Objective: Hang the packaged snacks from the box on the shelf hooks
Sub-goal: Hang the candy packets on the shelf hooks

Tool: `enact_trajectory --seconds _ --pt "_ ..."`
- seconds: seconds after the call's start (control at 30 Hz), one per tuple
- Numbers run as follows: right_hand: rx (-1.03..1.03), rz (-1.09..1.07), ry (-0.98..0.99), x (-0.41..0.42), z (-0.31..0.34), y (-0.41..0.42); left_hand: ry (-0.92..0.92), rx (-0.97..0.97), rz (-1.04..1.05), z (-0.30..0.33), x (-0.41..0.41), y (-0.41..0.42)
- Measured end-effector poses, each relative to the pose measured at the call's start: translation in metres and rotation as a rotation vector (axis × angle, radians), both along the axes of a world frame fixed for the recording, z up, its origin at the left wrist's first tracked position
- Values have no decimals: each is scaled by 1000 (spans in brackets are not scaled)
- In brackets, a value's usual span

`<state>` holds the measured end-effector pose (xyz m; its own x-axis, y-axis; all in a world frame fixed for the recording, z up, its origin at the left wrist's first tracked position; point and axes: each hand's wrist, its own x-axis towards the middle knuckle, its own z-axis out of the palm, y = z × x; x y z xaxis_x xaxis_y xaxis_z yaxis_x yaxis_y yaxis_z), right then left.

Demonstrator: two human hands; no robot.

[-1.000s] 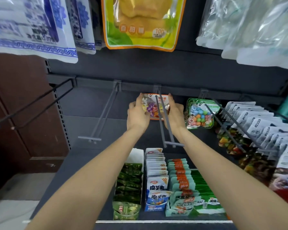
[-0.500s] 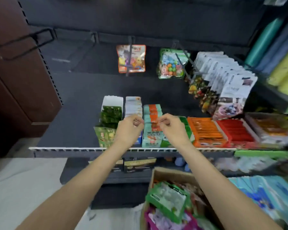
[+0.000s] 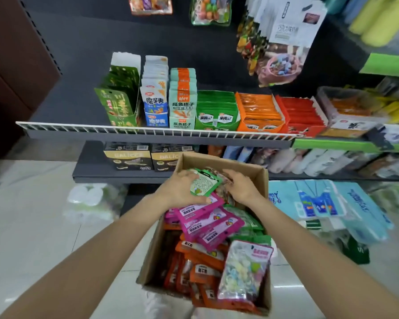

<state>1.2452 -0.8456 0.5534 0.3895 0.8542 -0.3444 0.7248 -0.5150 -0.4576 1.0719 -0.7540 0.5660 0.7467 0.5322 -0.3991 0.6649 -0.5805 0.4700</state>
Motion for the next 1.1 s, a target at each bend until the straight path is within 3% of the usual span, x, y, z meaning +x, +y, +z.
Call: enact_trajectory --seconds 0.13,0.33,0.53,0.77,1.1 --pt "71 -57 -67 3 -7 8 12 74 -36 4 -3 -3" --pt "94 -88 -123 10 -4 9 -198 353 -38 26 -6 -11" --pt "104 -97 -137 14 -3 4 -358 550 161 39 -21 2" --pt "123 -52 -121 22 1 0 -462 420 298 39 -19 9" --pt "77 150 -447 16 12 -3 -428 357 323 40 -7 6"
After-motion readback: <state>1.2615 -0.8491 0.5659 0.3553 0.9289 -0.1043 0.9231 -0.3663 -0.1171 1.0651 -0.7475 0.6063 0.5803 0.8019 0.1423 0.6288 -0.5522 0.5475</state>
